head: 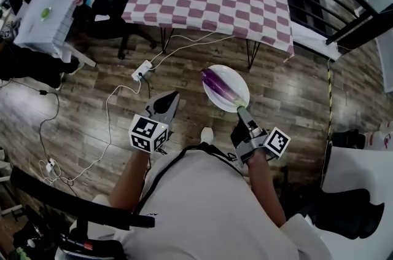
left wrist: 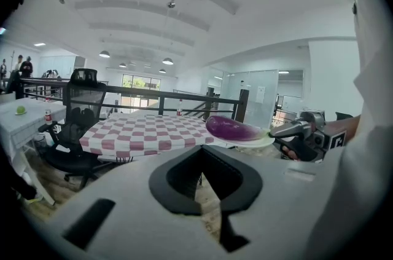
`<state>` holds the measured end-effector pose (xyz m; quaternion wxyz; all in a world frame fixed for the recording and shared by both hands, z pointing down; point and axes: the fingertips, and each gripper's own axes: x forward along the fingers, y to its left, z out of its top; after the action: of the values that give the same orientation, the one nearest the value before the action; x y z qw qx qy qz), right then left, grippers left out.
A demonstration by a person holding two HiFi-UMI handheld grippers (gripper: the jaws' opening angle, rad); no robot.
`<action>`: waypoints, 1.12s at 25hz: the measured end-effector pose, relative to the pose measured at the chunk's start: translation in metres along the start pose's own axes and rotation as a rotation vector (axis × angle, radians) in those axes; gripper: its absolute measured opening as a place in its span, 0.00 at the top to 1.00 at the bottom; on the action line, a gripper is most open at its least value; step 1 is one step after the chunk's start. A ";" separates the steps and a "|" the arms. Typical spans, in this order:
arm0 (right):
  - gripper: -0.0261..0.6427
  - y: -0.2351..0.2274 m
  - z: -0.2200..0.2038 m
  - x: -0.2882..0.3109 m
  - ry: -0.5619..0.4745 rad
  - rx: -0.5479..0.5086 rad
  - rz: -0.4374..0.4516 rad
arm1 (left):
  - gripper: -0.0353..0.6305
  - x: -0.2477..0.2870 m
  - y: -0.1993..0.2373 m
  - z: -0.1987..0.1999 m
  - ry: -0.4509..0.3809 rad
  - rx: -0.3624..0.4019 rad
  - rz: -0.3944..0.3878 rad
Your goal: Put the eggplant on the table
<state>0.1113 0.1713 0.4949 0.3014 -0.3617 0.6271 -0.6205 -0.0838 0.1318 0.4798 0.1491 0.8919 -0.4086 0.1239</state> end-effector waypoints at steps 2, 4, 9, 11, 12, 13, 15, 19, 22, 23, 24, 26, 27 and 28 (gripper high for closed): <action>0.92 -0.001 0.014 0.002 0.004 0.001 -0.006 | 0.94 0.013 -0.002 0.005 0.002 0.000 0.003; 0.92 -0.002 0.027 0.005 0.009 0.000 -0.006 | 0.94 0.025 -0.003 0.011 0.002 0.001 0.008; 0.92 -0.006 0.055 0.012 0.030 0.005 -0.006 | 0.94 0.053 -0.008 0.017 0.006 -0.004 0.025; 0.92 -0.010 0.064 0.012 0.040 0.007 -0.009 | 0.94 0.063 -0.012 0.016 0.010 -0.008 0.029; 0.92 -0.013 0.067 0.011 0.045 0.007 -0.012 | 0.94 0.067 -0.015 0.016 0.012 -0.009 0.030; 0.92 -0.016 0.071 0.010 0.050 0.006 -0.015 | 0.94 0.071 -0.018 0.016 0.014 -0.009 0.031; 0.92 -0.020 0.077 0.010 0.057 0.006 -0.019 | 0.94 0.078 -0.022 0.017 0.015 -0.006 0.035; 0.92 -0.023 0.086 0.008 0.063 0.010 -0.016 | 0.94 0.085 -0.026 0.017 0.024 -0.002 0.042; 0.92 -0.023 0.090 0.007 0.063 0.014 -0.012 | 0.94 0.087 -0.027 0.017 0.029 -0.001 0.047; 0.92 -0.024 0.091 0.007 0.064 0.015 -0.013 | 0.94 0.088 -0.028 0.018 0.029 0.000 0.048; 0.92 -0.025 0.092 0.007 0.065 0.015 -0.013 | 0.94 0.089 -0.029 0.018 0.029 0.000 0.049; 0.92 -0.026 0.093 0.007 0.069 0.015 -0.012 | 0.94 0.091 -0.030 0.017 0.033 0.001 0.049; 0.92 -0.027 0.094 0.007 0.070 0.015 -0.012 | 0.94 0.092 -0.030 0.016 0.036 0.000 0.048; 0.92 -0.027 0.094 0.008 0.070 0.014 -0.012 | 0.94 0.092 -0.030 0.015 0.039 0.000 0.047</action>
<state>0.1869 0.1128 0.5178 0.2780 -0.3413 0.6307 -0.6390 -0.0007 0.0811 0.4922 0.1539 0.8794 -0.4266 0.1448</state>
